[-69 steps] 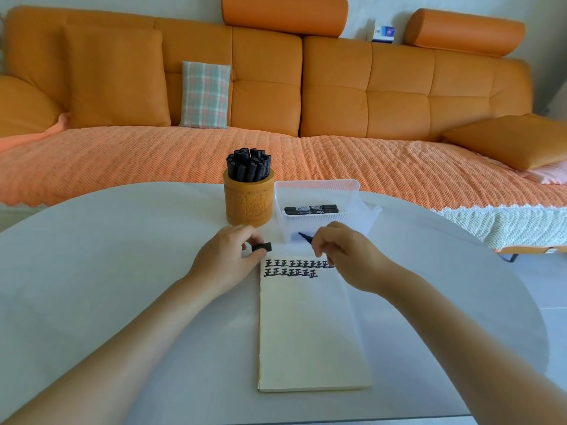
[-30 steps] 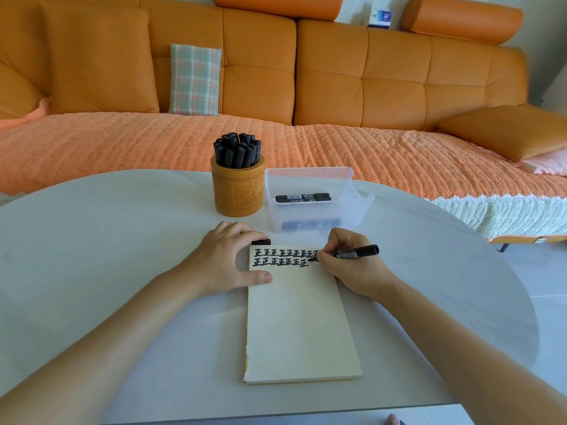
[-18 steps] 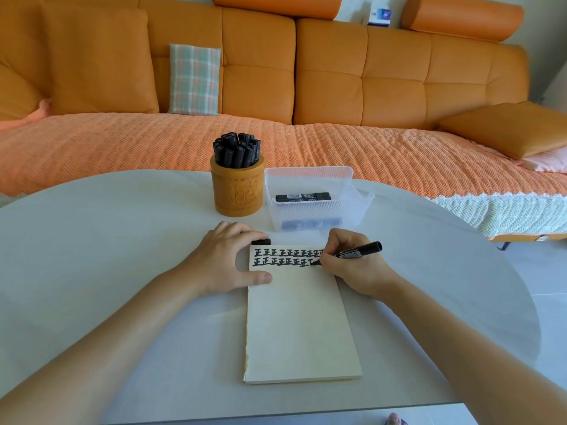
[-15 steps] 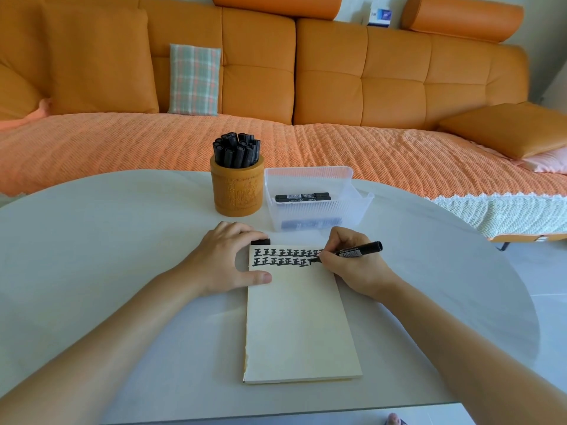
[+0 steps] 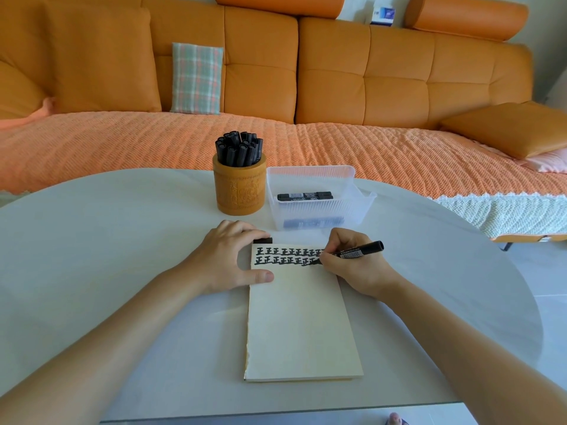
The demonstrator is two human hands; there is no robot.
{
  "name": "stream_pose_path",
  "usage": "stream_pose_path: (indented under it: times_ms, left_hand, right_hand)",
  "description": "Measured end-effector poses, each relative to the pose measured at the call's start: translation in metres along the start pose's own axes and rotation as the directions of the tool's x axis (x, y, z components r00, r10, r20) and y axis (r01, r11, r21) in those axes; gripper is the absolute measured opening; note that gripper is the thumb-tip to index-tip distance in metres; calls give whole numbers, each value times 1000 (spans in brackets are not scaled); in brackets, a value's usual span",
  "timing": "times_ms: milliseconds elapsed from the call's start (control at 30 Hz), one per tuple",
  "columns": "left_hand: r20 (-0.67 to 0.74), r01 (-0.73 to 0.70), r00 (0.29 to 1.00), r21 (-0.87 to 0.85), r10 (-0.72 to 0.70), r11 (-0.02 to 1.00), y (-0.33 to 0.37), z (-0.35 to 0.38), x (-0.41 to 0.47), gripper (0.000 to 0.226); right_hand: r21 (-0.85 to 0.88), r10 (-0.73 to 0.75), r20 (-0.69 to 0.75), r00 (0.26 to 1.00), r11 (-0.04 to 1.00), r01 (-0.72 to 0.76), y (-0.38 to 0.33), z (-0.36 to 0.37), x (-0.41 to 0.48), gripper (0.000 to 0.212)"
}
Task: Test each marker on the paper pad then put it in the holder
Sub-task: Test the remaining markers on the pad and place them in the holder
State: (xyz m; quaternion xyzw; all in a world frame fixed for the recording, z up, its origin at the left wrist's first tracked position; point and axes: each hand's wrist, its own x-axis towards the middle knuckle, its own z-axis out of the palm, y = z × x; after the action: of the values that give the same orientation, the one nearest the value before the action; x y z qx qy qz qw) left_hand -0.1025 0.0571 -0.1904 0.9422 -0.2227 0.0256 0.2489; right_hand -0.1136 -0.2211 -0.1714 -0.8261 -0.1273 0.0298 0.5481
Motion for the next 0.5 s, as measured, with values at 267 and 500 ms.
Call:
stream_pose_path:
  times_ms: [267,500]
  left_hand:
    - [0,-8,1000,3,8,1000,1,0,0,87]
    - [-6,4,1000,0,-4,1000,2,-1,0,81]
  right_hand:
    - [-9,-38,6,999,999,38,-2,-1,0,23]
    - [215,27,-85,996,977,-8,2,-3,1,19]
